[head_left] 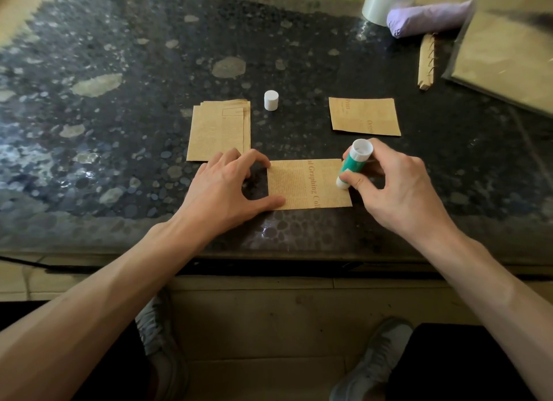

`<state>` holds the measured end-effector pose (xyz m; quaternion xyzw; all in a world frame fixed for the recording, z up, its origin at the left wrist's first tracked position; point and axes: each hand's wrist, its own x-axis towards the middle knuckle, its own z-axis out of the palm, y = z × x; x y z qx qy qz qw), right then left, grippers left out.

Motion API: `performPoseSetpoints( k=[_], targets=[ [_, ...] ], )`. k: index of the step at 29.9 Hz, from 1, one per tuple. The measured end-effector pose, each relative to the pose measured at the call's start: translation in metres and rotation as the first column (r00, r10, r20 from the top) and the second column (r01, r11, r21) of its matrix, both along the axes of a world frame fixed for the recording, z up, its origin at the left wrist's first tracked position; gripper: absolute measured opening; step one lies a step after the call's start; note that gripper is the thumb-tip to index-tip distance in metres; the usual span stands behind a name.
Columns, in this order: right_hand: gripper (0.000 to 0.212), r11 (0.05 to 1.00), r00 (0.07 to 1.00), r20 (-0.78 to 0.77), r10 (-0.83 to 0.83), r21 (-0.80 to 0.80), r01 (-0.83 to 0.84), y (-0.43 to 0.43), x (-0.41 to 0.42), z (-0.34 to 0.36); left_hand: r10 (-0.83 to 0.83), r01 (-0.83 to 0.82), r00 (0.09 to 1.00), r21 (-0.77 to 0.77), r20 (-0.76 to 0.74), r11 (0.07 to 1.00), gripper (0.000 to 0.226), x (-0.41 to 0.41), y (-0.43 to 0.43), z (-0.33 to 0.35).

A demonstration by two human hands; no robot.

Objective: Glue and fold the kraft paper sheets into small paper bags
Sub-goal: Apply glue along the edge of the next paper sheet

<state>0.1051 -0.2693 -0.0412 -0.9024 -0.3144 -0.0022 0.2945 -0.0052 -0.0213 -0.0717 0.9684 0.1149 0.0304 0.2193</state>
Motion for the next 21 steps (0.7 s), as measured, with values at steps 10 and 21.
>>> performPoseSetpoints(
  k=[10, 21],
  targets=[
    [0.029, 0.98, 0.999, -0.041, -0.028, 0.195, 0.036, -0.005, 0.005, 0.004, -0.003, 0.003, 1.0, 0.014, -0.006, 1.0, 0.07, 0.001, 0.0, 0.0],
    [0.032, 0.88, 0.997, -0.073, -0.009, 0.473, 0.043, 0.016, 0.006, 0.008, -0.022, 0.022, 1.0, 0.017, -0.017, 1.0, 0.071, -0.001, -0.002, 0.002]
  ],
)
